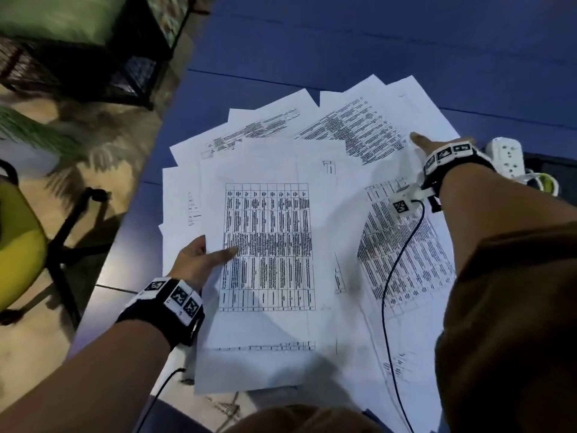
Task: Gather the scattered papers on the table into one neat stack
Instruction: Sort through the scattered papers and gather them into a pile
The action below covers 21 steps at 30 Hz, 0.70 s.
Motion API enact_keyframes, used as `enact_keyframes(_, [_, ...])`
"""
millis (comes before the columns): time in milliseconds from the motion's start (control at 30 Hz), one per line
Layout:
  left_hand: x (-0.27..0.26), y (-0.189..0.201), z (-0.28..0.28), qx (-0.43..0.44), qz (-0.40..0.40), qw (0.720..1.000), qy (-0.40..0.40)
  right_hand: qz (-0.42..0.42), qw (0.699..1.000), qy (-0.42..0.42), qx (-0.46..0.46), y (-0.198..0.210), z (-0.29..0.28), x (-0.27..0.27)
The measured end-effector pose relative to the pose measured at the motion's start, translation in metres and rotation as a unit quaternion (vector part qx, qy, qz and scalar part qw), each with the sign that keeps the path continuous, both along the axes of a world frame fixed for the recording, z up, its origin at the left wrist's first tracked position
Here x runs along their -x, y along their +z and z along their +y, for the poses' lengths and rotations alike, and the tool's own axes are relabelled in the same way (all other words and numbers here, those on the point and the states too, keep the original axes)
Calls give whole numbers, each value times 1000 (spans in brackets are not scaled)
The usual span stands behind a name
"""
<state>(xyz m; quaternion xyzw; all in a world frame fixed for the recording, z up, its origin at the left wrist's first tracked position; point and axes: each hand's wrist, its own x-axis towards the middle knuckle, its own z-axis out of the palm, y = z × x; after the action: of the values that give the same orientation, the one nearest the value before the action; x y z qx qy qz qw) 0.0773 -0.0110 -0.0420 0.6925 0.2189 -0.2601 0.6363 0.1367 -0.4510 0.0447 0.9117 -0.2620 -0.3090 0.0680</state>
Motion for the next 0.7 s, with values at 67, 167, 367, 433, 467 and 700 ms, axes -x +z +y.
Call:
enact_keyframes(67, [0, -1, -1, 8, 3, 1000, 17, 6, 1000, 23, -3, -4, 0, -8])
enact_keyframes(167, [0, -1, -2, 12, 0, 999, 30, 0, 1000, 5, 0, -16, 1, -15])
enact_keyframes(367, [2, 2, -10, 17, -14, 998, 61, -292, 865, -346, -217, -20, -7, -30])
enact_keyframes(433, [1, 0, -7, 15, -15, 998, 52, -328, 823, -371, -278, -16, -6, -30])
enact_keyframes(467, [1, -1, -6, 16, -15, 998, 51, -362, 793, -388, -300, -14, -4, -28])
enact_keyframes(700, [1, -1, -7, 42, -24, 997, 55, -430, 741, -392, -336, 1, 13, -6])
